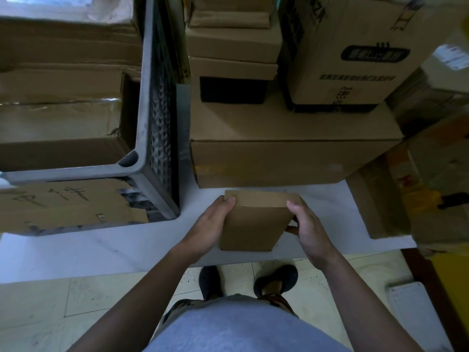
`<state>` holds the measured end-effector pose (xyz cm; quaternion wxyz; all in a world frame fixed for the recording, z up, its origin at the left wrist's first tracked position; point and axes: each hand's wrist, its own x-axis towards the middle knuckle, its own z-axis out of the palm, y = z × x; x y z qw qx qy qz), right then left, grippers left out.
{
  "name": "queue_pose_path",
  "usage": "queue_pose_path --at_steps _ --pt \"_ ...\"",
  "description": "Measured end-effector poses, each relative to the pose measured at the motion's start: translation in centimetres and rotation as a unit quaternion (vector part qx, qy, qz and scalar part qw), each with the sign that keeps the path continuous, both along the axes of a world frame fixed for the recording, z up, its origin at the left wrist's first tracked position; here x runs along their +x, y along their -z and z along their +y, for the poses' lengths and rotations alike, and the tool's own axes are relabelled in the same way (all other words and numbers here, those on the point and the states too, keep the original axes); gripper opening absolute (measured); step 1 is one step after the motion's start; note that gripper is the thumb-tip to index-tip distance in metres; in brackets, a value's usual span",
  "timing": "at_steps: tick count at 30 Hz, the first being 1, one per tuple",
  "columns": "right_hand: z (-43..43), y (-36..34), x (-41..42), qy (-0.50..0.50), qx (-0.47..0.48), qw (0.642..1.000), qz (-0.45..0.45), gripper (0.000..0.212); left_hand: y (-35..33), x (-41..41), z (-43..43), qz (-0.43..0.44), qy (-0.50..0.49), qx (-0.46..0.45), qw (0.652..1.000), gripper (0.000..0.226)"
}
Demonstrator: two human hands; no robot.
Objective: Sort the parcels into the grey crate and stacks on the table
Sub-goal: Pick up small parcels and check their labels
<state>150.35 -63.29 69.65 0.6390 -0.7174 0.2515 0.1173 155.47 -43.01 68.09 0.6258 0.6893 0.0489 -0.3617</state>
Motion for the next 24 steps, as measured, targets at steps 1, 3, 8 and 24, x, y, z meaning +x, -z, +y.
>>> queue_pose_path --at_steps 1,3,8,24 --pt "-0.1 -0.1 -0.2 -0.003 0.004 1.0 -0.007 0.023 0.3 -0.2 0.3 0.009 0.0 -0.006 1.0 0.096" --pt "-0.2 -0.4 -0.7 -0.008 0.018 0.999 -0.05 0.02 0.7 -0.5 0.6 0.019 -0.001 -0.039 0.999 0.111" --pt "-0.7 -0.6 -1.3 -0.059 0.041 0.987 -0.147 0.033 0.2 -1.2 -0.7 -0.001 -0.033 -0.064 0.997 0.064" --pt "-0.1 1.5 -2.4 0.014 0.09 0.989 -0.113 0.068 1.9 -2.5 -0.1 -0.113 0.031 -0.049 0.992 0.077"
